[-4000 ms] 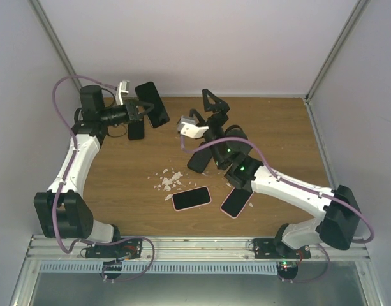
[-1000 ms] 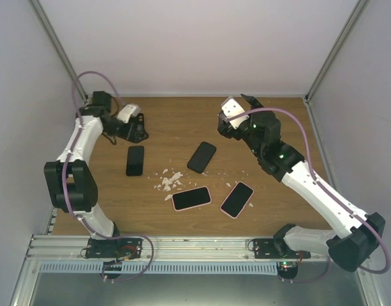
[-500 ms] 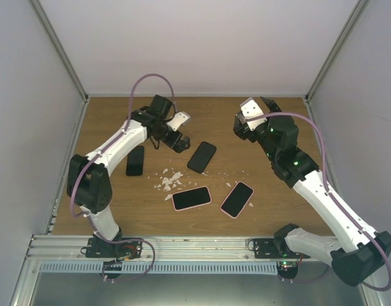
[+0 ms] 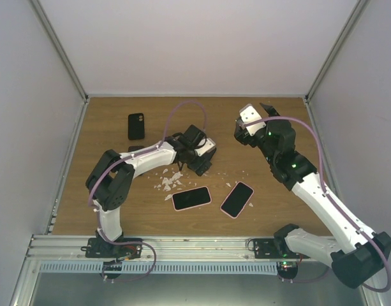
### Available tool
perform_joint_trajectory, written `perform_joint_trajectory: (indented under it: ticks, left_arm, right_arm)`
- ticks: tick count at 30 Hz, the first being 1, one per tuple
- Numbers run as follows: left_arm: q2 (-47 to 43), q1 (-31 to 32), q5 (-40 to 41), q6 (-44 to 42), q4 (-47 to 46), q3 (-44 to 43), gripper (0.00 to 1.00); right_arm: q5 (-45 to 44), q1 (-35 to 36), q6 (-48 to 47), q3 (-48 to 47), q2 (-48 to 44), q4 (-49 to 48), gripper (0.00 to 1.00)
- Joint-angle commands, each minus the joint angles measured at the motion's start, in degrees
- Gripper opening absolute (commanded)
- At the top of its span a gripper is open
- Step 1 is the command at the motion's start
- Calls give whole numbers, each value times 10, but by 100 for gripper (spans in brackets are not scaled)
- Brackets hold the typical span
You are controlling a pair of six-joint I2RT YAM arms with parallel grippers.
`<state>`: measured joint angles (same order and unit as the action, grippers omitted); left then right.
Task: Take the phone out of the phone case
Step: Pick up the phone at the center of the board.
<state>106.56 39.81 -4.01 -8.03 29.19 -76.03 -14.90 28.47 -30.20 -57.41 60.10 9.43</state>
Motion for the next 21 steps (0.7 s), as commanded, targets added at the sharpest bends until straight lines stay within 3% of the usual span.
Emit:
perform_joint_trajectory:
  ticks: [1, 10, 21]
  left_arm:
    - [23, 16, 43, 2, -76, 18, 99]
    - [69, 21, 88, 22, -99, 16, 99]
    - [91, -19, 42, 53, -56, 15, 99]
  right_arm:
    - [-1, -6, -6, 3, -2, -13, 100]
    - [2, -7, -12, 0, 9, -17, 100]
    - [5, -7, -13, -5, 12, -19, 99]
